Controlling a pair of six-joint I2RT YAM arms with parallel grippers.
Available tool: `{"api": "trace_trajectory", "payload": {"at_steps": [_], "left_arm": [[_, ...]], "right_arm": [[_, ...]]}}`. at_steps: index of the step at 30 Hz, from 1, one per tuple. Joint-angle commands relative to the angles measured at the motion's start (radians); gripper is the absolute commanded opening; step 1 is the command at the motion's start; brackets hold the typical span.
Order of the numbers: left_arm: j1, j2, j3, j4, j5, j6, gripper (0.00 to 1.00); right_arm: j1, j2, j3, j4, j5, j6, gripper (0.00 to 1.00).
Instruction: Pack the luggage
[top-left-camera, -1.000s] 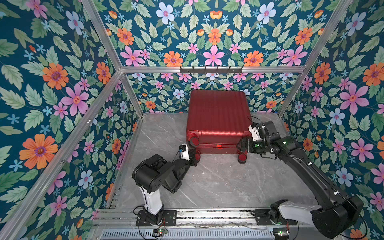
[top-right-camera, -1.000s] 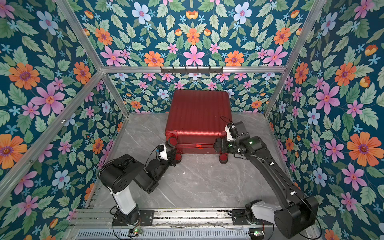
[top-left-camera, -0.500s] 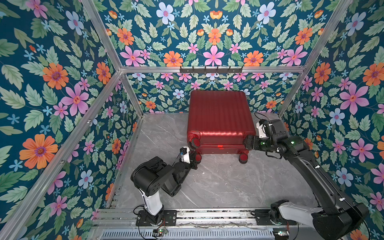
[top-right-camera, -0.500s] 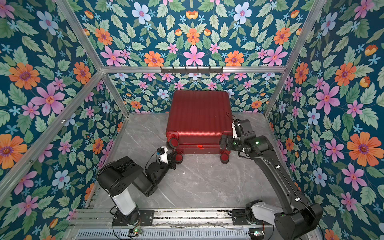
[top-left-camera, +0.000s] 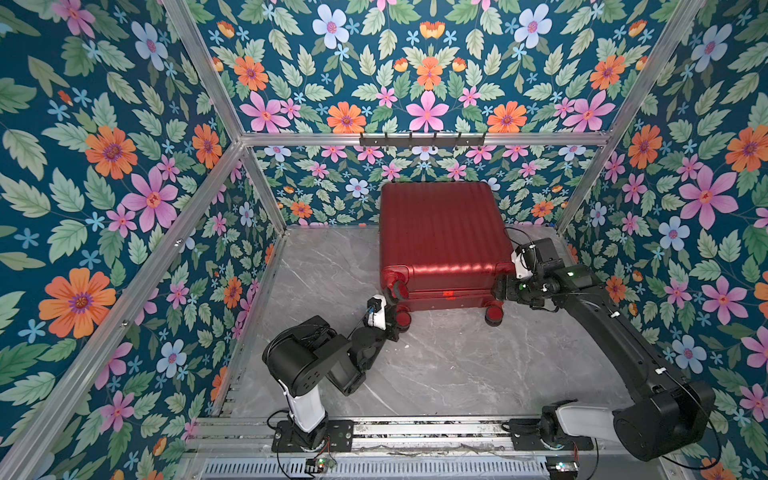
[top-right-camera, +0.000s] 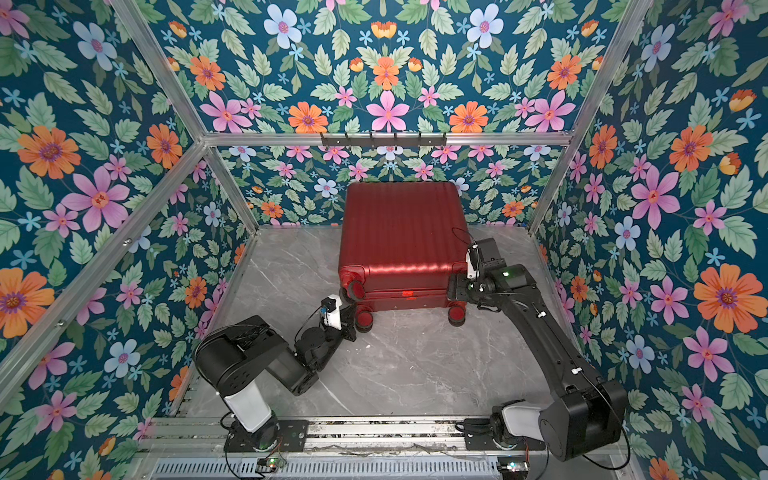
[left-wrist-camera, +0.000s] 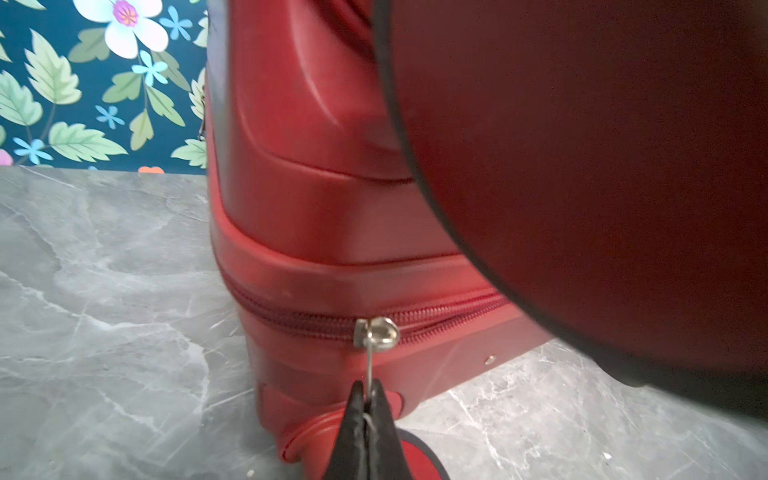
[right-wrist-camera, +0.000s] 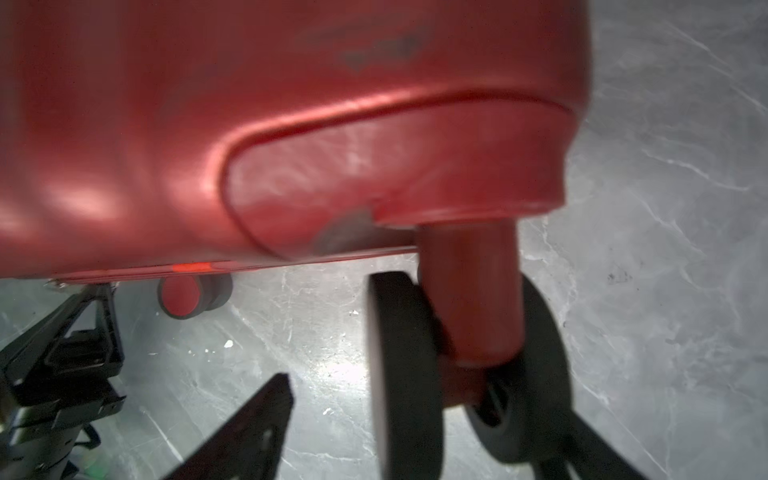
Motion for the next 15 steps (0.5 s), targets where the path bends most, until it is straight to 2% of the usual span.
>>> {"api": "trace_trajectory", "payload": {"at_steps": [1,4,5,9,15], "left_arm": [[-0.02,-0.015,0.011,0.104,-0.021,0.103,0.0],[-0.039,-0.02,0.016,0.104,-0.038,0.126,0.0],[-0.047,-0.022,0.017,0.104,-0.043,0.134,0.0],[-0.087,-0.027,0.017,0.104,-0.082,0.174,0.0],[-0.122,-0.024,0.012,0.104,-0.107,0.198,0.0]], "right_arm": [[0.005,0.006,-0.007,0.035,-0.095,-0.01,0.46],[0.006,0.016,-0.016,0.046,-0.14,0.0,0.23],[0.007,0.017,-0.019,0.05,-0.151,0.008,0.19],[0.008,0.015,-0.03,0.065,-0.181,0.03,0.1],[0.012,0.011,-0.041,0.069,-0.199,0.044,0.04]]}}
